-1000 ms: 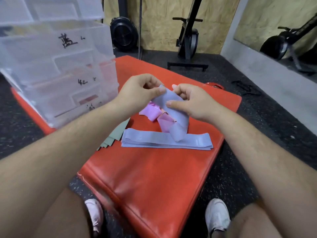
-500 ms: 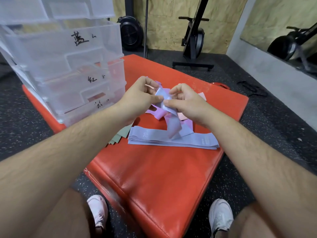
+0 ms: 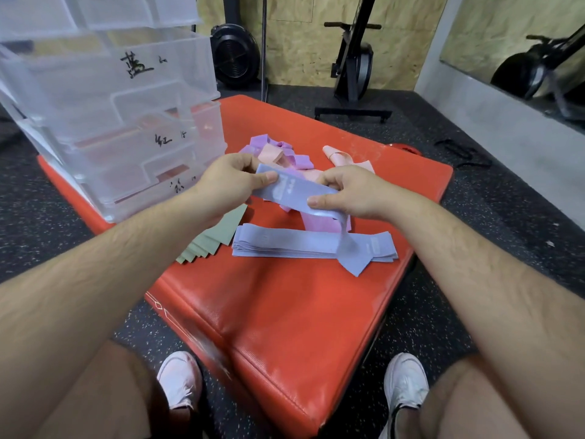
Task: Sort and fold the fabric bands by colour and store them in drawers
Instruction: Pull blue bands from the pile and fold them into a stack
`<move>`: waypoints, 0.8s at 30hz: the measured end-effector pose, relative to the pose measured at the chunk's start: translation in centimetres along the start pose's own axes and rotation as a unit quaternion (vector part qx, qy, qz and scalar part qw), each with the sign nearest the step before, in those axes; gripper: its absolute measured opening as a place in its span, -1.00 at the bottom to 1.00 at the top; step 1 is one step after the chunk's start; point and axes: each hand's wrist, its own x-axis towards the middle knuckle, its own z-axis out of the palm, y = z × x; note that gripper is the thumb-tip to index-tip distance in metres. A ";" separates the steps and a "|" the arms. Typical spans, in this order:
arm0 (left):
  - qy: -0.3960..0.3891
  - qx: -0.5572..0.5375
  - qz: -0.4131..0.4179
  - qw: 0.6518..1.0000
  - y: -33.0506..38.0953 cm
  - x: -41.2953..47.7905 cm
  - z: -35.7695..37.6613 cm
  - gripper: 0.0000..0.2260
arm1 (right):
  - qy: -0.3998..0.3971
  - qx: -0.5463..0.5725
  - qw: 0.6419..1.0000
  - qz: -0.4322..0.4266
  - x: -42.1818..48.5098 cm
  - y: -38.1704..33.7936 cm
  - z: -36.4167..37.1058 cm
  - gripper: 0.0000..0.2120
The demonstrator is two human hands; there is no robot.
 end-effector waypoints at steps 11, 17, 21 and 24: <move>0.024 0.045 -0.052 0.997 -2.6 0.5 -0.8 -0.81 | 0.004 -0.111 0.988 0.106 -2.5 4.6 -3.9 -0.72; 0.030 0.132 -0.037 0.990 -3.7 0.5 -0.1 -0.73 | 0.022 -0.080 0.984 0.156 -3.8 7.5 -4.8 -0.76; 0.051 0.206 -0.021 0.977 -5.4 0.9 0.2 -0.78 | 0.044 -0.050 0.980 0.185 -4.2 9.4 -4.3 -0.66; 0.049 0.249 -0.021 0.967 -6.2 1.1 0.3 -0.81 | 0.069 -0.024 0.978 0.194 -4.4 10.2 -4.0 -0.64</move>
